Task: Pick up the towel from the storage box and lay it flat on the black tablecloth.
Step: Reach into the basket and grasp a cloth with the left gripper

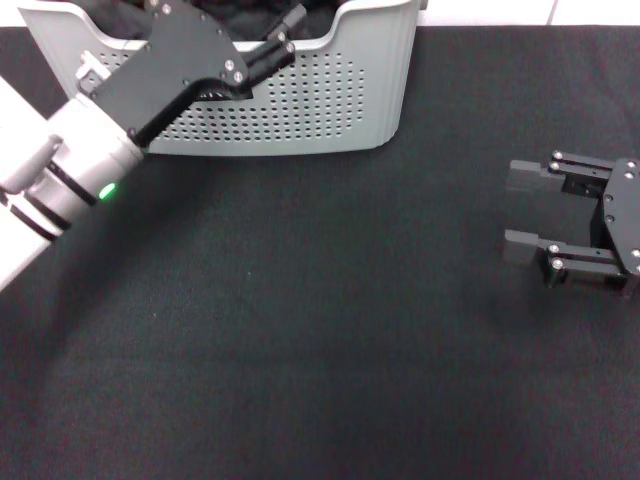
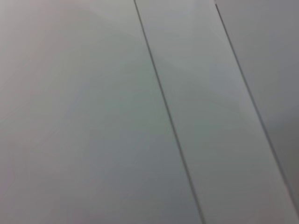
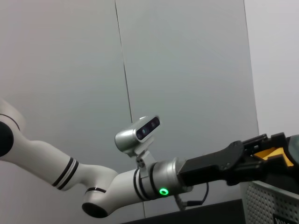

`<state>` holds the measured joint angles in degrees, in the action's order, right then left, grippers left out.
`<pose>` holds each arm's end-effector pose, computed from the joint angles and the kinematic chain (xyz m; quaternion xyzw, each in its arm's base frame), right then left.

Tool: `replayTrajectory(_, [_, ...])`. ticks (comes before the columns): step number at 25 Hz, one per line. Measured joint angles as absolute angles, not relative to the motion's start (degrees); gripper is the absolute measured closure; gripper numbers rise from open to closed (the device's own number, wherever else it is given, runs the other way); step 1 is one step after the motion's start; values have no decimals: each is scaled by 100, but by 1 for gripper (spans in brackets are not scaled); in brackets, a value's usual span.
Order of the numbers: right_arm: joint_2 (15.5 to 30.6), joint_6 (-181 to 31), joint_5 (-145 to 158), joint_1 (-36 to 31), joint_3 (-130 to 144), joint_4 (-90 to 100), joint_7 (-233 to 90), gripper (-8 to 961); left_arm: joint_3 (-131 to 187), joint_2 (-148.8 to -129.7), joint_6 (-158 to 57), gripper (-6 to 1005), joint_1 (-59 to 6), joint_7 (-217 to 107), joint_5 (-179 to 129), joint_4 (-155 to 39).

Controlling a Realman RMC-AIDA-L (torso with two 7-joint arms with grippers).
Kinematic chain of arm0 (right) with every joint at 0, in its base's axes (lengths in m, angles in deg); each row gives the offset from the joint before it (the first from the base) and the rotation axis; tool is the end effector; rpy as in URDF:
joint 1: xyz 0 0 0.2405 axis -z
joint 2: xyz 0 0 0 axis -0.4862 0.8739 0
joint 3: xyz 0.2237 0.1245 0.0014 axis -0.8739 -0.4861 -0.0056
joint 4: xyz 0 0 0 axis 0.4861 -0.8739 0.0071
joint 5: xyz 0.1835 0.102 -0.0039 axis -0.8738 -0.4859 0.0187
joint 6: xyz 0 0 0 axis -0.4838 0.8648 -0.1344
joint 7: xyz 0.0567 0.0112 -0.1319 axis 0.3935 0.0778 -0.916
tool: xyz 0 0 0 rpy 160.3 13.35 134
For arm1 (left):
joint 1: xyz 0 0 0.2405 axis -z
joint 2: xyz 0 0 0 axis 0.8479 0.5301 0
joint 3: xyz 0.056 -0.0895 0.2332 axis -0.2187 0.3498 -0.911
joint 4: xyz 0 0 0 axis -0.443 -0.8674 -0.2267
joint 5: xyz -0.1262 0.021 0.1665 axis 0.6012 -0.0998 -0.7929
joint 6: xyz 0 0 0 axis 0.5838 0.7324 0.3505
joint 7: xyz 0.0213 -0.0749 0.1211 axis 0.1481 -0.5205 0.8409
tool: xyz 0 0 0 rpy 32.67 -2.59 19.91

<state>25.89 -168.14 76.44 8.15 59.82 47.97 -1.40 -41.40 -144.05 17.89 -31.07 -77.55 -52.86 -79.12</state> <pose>0.2215 0.2912 0.0350 -0.9205 0.0606 0.3784 0.0764 -0.2294 0.3530 -0.0074 -0.8077 0.0054 -0.3951 0.4376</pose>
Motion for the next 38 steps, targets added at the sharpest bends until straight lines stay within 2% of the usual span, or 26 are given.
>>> replayTrajectory(15, [2585,-16747,7644,664,5980,4652,-214,290,-3996,-14509,1263,120,-2573,-6016,-4617,-7362])
replayTrajectory(38, [2610,-16782,7644,652,5980,4630,-218,299,-4628,-14512,721,120,-2101,-4280,-3673,-6929])
